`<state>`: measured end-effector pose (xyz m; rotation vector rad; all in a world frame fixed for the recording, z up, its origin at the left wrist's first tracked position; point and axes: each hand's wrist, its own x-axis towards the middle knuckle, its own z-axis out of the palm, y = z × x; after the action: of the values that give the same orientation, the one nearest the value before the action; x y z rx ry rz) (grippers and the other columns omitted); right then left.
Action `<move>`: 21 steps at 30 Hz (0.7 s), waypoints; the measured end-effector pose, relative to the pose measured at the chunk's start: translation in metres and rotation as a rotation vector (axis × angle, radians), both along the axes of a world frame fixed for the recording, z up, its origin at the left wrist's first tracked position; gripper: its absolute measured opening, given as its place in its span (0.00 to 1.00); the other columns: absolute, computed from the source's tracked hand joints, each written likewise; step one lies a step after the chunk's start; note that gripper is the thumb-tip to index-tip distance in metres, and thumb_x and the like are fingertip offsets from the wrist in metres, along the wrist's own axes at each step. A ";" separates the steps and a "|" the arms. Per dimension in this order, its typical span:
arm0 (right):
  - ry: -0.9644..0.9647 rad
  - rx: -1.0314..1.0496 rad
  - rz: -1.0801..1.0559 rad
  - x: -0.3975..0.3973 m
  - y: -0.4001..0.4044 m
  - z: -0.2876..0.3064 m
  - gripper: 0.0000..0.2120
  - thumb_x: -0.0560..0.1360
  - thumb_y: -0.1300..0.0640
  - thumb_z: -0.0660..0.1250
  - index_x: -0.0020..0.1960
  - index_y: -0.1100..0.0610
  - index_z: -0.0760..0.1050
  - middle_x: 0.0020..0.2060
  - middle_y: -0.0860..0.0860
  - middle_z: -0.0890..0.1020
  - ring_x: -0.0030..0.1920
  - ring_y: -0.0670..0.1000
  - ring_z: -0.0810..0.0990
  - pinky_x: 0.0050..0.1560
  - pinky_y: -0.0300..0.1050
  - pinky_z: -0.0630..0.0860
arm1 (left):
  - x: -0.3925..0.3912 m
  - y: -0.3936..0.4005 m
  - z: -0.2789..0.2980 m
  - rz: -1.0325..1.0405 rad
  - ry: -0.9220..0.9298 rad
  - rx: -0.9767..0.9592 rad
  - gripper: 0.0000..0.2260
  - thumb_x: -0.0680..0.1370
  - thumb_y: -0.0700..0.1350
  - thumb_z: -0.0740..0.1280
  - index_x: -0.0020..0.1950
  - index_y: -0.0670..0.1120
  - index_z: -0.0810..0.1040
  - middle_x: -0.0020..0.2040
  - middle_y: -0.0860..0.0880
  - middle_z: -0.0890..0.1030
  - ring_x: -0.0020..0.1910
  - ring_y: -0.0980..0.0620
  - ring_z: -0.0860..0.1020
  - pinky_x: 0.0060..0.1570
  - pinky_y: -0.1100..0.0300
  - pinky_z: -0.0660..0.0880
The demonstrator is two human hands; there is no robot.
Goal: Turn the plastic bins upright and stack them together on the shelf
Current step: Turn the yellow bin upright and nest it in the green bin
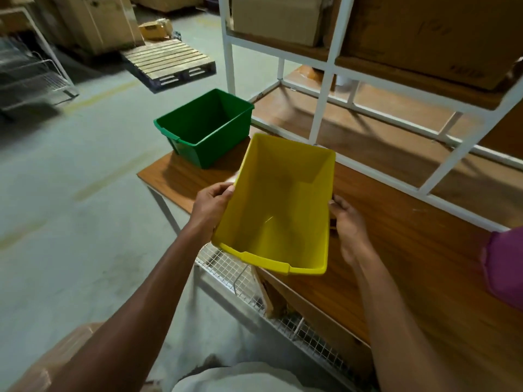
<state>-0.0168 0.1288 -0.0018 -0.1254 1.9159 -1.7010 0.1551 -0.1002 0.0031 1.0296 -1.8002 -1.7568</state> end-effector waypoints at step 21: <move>0.129 -0.102 -0.123 -0.027 -0.258 0.057 0.11 0.87 0.54 0.62 0.55 0.44 0.82 0.50 0.43 0.87 0.52 0.52 0.84 0.51 0.51 0.79 | -0.050 -0.284 0.060 -0.139 0.047 -0.062 0.10 0.83 0.55 0.67 0.59 0.53 0.85 0.55 0.49 0.87 0.55 0.45 0.85 0.52 0.48 0.83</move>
<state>-0.0437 -0.1291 0.0550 -0.1628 1.9645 -1.9149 0.1054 -0.3838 0.0633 0.8503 -1.9249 -1.7771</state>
